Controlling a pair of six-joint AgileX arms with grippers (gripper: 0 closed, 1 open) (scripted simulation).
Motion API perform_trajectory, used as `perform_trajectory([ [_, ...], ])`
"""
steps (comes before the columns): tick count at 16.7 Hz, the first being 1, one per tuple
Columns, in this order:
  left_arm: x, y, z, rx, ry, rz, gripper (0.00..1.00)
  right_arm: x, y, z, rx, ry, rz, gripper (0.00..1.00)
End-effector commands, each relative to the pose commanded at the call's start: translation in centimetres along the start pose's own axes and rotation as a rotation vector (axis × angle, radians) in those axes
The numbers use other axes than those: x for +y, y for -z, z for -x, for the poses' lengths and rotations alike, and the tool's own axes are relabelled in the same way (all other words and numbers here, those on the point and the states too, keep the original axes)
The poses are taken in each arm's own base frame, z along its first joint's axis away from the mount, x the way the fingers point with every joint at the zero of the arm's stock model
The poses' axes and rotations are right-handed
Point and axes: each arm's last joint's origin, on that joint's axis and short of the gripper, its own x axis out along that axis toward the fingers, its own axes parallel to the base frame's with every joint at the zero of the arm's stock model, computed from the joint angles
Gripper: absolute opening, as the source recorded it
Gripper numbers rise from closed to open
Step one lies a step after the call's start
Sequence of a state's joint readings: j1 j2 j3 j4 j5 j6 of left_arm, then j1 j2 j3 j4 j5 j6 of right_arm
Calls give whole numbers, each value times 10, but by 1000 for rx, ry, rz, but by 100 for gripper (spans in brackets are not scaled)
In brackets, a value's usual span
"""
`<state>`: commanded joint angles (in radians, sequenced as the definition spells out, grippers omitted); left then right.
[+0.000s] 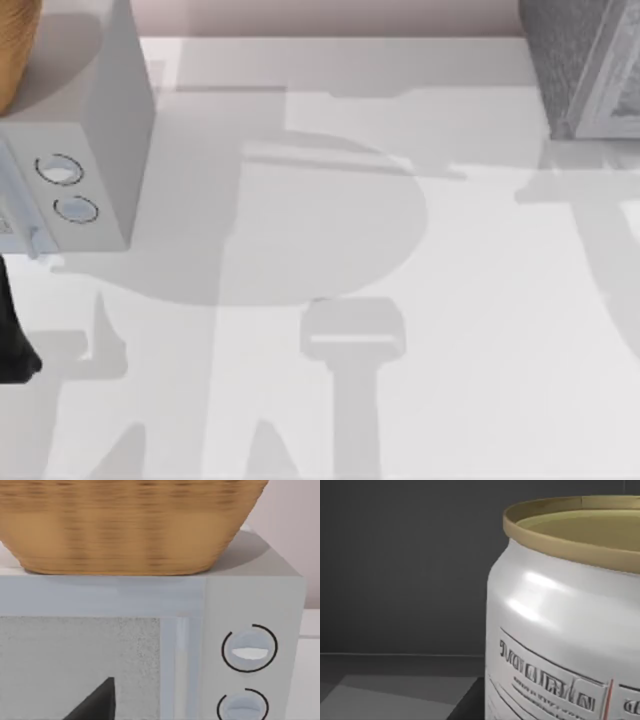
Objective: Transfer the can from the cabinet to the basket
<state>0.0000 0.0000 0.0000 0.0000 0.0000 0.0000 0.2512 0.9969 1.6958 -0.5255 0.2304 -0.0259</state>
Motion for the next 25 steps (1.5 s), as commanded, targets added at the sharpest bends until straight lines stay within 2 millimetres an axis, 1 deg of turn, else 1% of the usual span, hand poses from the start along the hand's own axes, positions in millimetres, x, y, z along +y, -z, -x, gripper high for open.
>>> perform_trajectory([
  [2,0,0,0,0,0,0,100,-7,26,24,-23,-11,10,0],
  [4,0,0,0,0,0,0,100,-12,67,41,-17,-20,23,0],
  [7,0,0,0,0,0,0,100,-17,147,59,25,-25,37,0],
  [9,0,0,0,0,0,0,100,-20,205,68,61,-23,39,0],
  [11,0,0,0,0,0,0,100,-22,258,75,92,-16,36,0],
  [13,0,0,0,0,0,0,100,-25,302,79,116,-5,28,0],
  [15,0,0,0,0,0,0,100,-27,336,83,137,7,18,0],
  [17,0,0,0,0,0,0,100,-29,360,84,156,19,8,0],
  [19,0,0,0,0,0,0,100,-30,372,85,170,26,1,0],
  [25,0,0,0,0,0,0,100,-29,377,85,189,23,-1,0],
])
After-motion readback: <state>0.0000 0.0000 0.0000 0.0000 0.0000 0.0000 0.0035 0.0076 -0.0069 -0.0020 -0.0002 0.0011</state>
